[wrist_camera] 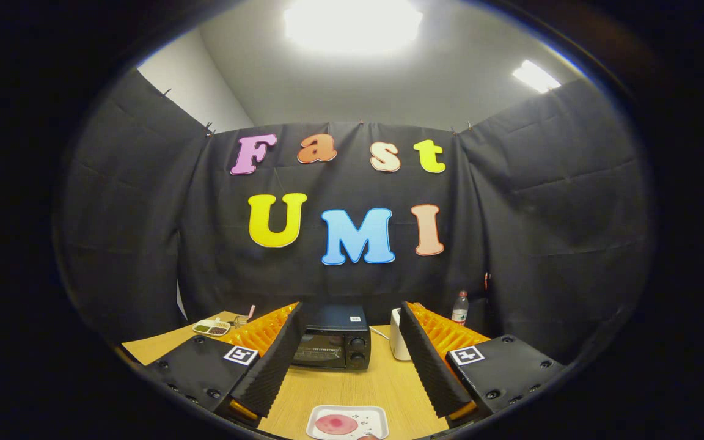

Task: Open the toaster oven, put the food inside, and close the toaster oven door.

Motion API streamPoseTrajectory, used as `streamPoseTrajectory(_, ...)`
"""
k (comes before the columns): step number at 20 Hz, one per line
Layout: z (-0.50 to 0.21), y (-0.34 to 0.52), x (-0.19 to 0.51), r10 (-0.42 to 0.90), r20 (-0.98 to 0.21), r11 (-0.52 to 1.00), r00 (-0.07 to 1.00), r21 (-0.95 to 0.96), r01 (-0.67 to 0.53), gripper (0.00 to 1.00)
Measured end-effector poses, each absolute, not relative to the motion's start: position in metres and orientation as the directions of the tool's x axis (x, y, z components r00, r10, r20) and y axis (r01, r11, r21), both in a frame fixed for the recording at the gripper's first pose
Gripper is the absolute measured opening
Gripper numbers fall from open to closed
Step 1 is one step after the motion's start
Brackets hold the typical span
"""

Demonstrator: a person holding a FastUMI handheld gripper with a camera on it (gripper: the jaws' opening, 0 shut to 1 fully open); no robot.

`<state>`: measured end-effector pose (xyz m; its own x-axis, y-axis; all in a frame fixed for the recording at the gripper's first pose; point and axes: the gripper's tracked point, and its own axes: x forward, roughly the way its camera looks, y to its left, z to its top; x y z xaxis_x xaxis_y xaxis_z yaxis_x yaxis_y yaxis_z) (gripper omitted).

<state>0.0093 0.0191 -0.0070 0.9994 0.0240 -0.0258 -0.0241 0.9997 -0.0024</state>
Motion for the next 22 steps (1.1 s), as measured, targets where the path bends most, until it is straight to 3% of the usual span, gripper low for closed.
streamPoseTrajectory(15,-0.036,0.084,0.130,0.116,-0.053,0.991,0.992,0.069,-0.112,0.98)
streamPoseTrajectory(22,-0.093,0.118,0.201,0.162,-0.144,0.983,0.976,0.106,-0.147,0.98)
